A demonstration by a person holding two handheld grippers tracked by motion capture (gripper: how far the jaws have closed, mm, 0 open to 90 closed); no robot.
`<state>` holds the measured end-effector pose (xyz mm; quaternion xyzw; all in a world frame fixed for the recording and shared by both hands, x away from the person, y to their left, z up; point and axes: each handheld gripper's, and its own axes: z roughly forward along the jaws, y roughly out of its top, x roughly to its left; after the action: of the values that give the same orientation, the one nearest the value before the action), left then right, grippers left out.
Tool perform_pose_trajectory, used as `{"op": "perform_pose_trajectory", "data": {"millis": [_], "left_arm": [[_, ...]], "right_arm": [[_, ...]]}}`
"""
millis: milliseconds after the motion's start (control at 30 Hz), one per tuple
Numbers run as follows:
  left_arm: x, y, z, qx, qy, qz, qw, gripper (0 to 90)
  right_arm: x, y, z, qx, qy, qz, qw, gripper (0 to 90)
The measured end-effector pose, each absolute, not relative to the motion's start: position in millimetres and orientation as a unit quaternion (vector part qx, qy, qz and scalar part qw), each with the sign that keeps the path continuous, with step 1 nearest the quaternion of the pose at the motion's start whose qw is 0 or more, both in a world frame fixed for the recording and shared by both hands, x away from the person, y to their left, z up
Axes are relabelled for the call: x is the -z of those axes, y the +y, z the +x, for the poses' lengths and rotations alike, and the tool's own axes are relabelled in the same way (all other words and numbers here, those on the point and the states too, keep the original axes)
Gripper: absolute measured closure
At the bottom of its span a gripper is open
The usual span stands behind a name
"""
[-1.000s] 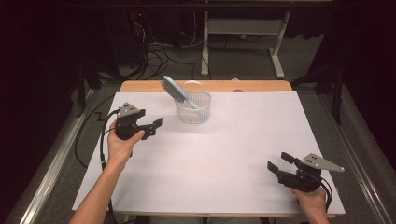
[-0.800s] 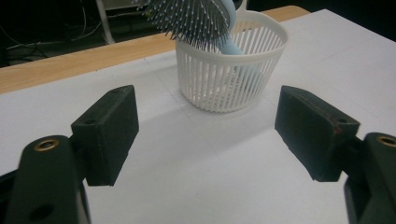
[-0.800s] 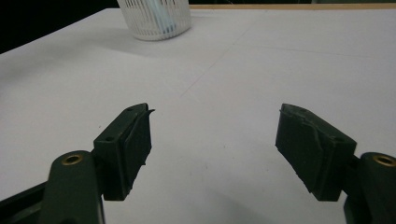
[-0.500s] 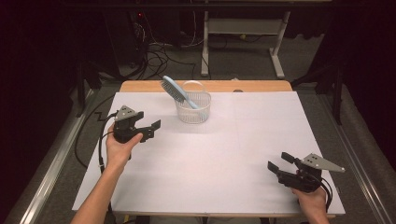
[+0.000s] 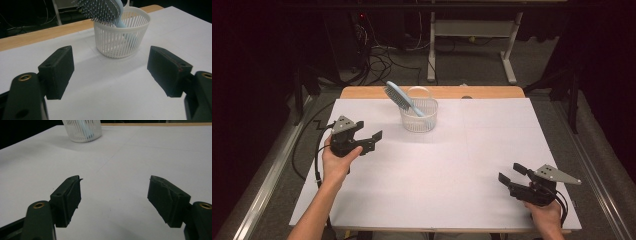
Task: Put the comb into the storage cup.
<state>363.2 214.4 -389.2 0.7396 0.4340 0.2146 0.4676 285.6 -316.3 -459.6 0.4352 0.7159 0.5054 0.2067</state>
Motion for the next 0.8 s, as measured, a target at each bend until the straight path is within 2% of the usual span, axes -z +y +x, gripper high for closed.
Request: {"op": "perform_pose_trajectory", "data": {"millis": [800], "left_arm": [[399,226,345,-0.215,0.437,0.731,0.478,22.4]], "right_arm": [[460,-317,286,-0.507,0.713,0.439,0.204,27.4]]}}
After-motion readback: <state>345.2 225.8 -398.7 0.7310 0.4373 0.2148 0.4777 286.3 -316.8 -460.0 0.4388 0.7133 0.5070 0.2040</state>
